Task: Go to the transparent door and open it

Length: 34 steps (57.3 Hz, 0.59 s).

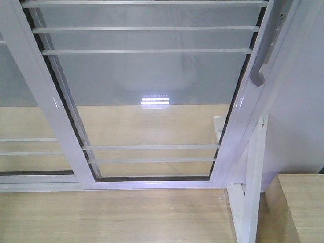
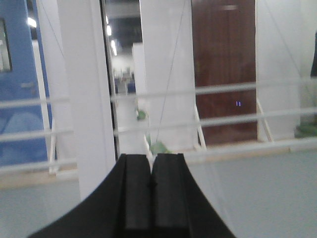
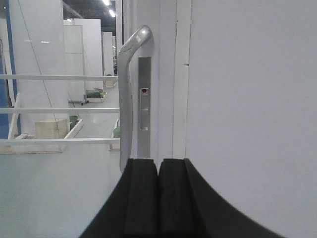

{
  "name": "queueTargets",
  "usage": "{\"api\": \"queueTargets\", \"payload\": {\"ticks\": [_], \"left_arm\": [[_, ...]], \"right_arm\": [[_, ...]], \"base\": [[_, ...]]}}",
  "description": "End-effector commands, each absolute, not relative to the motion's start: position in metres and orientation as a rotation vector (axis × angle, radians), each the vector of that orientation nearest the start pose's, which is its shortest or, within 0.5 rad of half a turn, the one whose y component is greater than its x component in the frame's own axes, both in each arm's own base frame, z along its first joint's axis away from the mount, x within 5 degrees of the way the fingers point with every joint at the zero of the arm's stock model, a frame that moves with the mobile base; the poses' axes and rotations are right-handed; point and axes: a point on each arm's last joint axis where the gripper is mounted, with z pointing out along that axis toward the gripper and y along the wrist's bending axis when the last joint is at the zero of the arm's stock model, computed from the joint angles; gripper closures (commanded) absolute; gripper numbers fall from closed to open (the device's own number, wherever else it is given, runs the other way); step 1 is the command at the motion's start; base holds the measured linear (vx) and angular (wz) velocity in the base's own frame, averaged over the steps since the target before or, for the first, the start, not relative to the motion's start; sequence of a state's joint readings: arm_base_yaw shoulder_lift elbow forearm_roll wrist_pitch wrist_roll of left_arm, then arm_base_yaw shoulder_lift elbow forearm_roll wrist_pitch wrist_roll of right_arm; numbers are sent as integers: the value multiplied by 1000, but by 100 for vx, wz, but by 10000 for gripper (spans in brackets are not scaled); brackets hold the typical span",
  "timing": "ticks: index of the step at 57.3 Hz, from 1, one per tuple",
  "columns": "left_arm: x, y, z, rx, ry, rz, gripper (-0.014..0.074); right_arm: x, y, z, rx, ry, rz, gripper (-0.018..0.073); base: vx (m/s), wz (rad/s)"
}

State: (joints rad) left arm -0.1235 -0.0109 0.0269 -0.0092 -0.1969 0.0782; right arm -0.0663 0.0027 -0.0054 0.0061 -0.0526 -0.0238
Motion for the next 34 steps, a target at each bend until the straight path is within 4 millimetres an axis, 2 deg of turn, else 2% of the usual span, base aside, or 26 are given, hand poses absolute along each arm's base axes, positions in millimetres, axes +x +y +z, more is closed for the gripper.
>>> {"api": "queueTargets", "payload": {"ticks": [1,10,17,21,25,34], "left_arm": [[49,-5,237,86,1136,-70,601],[47,-5,274,88,1205,-81,598],[51,-6,310,126,1274,-42,598],[61,-7,326,132,1303,-36,597],[74,-9,333,137,1345,-36,596],[106,-13,322,146,1495,-40,595]], "right_arm": [[49,-3,261,32,1331,-70,564],[41,-3,310,21,1374,-83,564],[52,-3,338,5,1410,-102,564],[66,-4,343,-15,1442,-123,564],[80,-5,342,-34,1467,-144,563],[113,-8,328,-38,1597,-140,557]], "base": [[0,0],[0,0],[0,0],[0,0],[0,0],[0,0]]}}
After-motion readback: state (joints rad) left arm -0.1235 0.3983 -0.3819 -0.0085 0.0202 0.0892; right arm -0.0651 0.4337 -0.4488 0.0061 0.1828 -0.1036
